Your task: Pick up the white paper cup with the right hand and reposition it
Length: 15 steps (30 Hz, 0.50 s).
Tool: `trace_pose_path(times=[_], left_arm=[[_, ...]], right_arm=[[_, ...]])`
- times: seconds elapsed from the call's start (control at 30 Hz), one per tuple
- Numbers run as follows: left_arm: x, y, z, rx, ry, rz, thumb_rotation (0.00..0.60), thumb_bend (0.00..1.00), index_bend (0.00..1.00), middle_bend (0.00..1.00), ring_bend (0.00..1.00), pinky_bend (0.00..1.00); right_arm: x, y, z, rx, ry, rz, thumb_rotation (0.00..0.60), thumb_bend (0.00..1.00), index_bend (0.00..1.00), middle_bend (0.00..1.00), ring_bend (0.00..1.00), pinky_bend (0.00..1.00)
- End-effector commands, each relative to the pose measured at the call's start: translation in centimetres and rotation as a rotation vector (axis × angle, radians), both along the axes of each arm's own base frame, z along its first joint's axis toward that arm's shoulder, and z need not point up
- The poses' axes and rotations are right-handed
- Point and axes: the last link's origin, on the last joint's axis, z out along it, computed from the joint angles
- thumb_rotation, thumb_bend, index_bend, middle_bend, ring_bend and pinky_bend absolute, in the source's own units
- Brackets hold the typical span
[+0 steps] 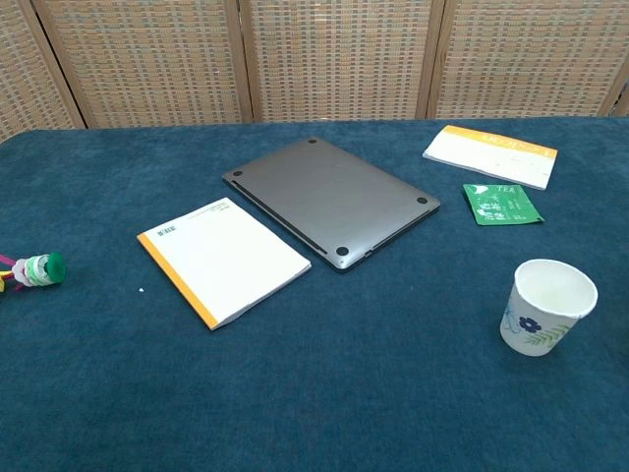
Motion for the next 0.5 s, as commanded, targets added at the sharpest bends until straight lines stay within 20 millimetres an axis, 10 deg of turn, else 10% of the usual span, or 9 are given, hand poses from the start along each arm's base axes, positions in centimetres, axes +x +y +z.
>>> trace_pose_path(times=[0.03, 0.5], left_arm=[[0.01, 0.01, -0.06, -0.003, 0.003, -0.001, 0.6, 0.1, 0.0, 0.0, 0.0, 0.0], [0.09, -0.06, -0.02, -0.001, 0.002, -0.003, 0.6, 0.11, 0.0, 0.0, 0.0, 0.0]], right_arm=[[-0.03, -0.03, 0.02, 0.0, 0.0, -0.002, 0.6, 0.15, 0.0, 0.0, 0.0, 0.0], [0.11, 0.17, -0.02, 0.017, -0.004, -0.005, 0.6, 0.15, 0.0, 0.0, 0.0, 0.0]])
